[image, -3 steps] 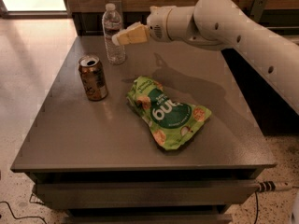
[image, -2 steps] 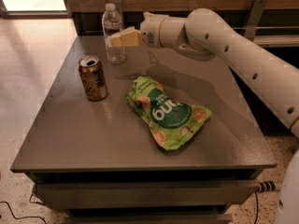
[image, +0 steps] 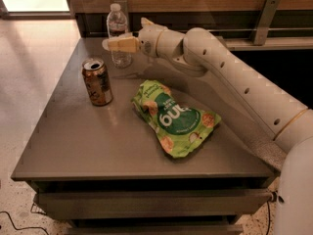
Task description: Knock water bottle over
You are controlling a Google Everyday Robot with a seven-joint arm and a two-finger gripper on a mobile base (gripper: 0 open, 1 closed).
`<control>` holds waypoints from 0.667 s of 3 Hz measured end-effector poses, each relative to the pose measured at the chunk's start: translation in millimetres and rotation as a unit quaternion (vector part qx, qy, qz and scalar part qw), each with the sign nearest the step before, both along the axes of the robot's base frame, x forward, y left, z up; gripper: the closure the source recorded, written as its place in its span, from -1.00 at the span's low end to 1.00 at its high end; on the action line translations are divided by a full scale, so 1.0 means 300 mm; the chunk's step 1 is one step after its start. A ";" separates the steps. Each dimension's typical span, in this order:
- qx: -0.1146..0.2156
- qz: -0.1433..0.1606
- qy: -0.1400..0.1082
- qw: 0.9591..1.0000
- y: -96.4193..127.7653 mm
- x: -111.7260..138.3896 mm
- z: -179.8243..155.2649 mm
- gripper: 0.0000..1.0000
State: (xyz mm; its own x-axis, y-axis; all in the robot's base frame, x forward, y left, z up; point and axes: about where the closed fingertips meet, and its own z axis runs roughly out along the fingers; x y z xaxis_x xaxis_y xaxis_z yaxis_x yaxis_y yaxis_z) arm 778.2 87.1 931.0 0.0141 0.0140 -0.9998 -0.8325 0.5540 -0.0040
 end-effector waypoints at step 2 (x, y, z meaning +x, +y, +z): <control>0.003 0.009 -0.009 1.000 0.056 0.004 0.005 -0.14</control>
Offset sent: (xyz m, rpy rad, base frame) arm 0.0021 0.0121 0.0012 0.0058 -0.0175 0.0120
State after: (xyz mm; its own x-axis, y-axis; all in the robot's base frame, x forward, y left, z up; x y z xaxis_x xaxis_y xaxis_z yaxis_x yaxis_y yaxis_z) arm 779.5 103.8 932.6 0.0327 0.0198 -0.9993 -0.8421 0.5390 -0.0169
